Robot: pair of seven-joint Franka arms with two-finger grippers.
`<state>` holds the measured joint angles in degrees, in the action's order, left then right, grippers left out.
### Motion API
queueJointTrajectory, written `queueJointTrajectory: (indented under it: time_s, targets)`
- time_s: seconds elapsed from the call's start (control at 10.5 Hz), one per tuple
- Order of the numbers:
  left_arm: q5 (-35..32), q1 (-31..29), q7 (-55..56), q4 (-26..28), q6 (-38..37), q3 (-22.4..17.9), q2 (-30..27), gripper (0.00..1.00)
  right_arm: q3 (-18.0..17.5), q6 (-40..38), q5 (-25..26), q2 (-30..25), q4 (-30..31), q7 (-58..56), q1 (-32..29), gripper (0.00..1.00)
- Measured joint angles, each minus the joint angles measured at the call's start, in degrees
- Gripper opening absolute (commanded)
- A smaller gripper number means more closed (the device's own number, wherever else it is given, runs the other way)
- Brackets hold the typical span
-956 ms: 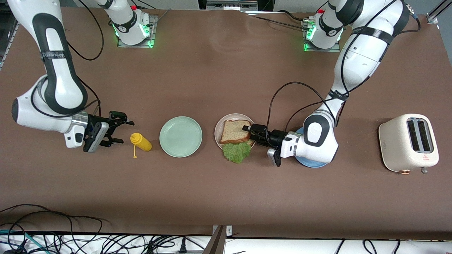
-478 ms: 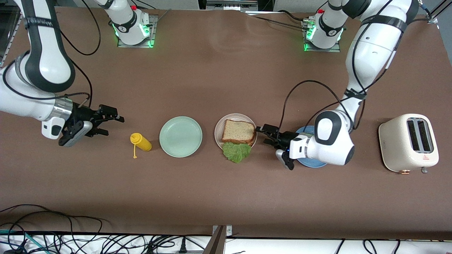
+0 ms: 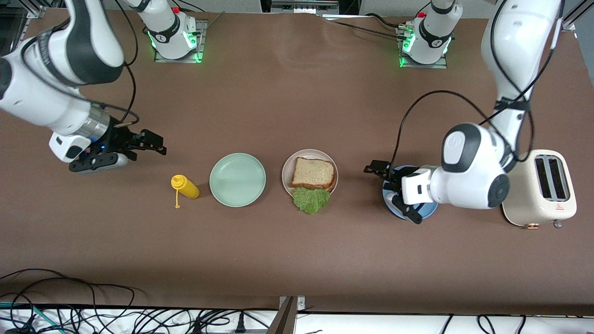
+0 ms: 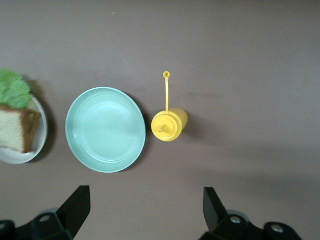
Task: Make sandwich on beige plate with both arms
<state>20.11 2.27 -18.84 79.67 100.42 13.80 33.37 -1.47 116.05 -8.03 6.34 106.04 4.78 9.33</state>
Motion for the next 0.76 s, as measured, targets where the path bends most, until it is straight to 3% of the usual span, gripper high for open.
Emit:
queueJointTrajectory:
  time_s: [0.19,0.38,0.57,0.76]
  targets:
    - [-10.79,0.02,6.3,-0.14,-5.89,-0.43,-6.94,1.0,-4.56,-2.55,2.66,-1.77,-0.02,4.04,-6.01,1.0]
    - [-18.09,0.69,10.38,0.07,-8.15,-3.26,-13.94,1.0,-6.33,-5.86,3.57,-3.59,-0.03,3.89,-12.46,1.0]
    - [-18.74,1.49,10.9,2.17,-9.04,-7.87,-20.69,1.0,-6.5,-6.7,8.13,-4.53,-0.01,3.85,-14.84,1.0]
    - [-18.75,1.5,11.66,8.21,-9.12,-9.08,-28.59,1.0,-6.51,-6.99,9.65,-4.78,-0.05,3.86,-15.35,1.0]
